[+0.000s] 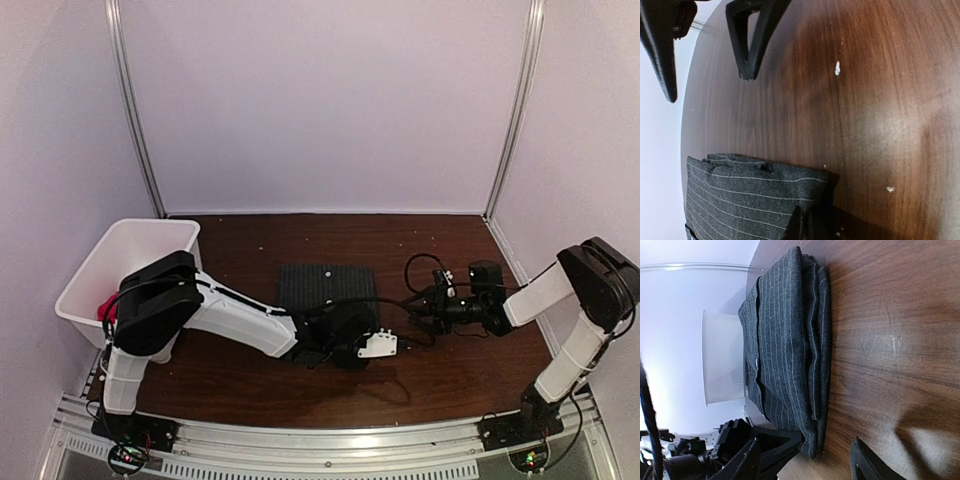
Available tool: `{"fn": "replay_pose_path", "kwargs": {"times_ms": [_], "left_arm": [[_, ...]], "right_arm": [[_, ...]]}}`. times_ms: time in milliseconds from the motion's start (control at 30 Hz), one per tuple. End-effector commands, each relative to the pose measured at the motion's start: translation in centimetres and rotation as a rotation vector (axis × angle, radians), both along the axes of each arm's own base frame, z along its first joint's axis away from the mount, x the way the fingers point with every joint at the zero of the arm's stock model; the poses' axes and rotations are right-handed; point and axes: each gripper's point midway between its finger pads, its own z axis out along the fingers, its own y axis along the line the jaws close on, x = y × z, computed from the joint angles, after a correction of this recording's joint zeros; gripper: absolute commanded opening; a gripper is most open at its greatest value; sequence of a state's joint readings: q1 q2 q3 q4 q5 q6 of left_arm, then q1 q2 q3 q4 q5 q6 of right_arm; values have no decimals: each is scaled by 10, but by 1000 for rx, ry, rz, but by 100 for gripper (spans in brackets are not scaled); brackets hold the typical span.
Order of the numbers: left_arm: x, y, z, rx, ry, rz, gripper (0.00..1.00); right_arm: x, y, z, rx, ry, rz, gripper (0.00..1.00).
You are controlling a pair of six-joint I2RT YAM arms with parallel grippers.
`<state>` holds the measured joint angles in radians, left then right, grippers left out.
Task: Fold and stack the mixed laundry pile
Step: Smooth out the square-folded shirt at the center of the board, then pick up the square-folded shirt from the center of the board.
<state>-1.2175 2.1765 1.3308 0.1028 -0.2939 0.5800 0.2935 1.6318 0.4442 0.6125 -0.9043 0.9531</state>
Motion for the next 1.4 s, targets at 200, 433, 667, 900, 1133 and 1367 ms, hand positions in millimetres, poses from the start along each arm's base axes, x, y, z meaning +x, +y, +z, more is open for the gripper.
{"fn": "replay_pose_path", "kwargs": {"times_ms": [200, 433, 667, 900, 1133, 1367], "left_arm": [[-14, -6, 67, -234, 34, -39, 0], [-16, -4, 75, -269, 57, -33, 0], [-21, 1, 84, -292, 63, -48, 0], [-29, 8, 87, -305, 76, -63, 0], [-37, 15, 86, -294, 92, -92, 0], [-40, 18, 80, -281, 102, -103, 0]], "right_arm": [[-1, 37, 6, 138, 19, 56, 80], [-3, 57, 9, 230, 44, 67, 82], [11, 71, 6, 342, 75, 47, 74], [26, 82, -17, 323, 125, 44, 63], [44, 90, -30, 292, 139, 36, 58], [63, 98, -55, 173, 151, 11, 48]]}}
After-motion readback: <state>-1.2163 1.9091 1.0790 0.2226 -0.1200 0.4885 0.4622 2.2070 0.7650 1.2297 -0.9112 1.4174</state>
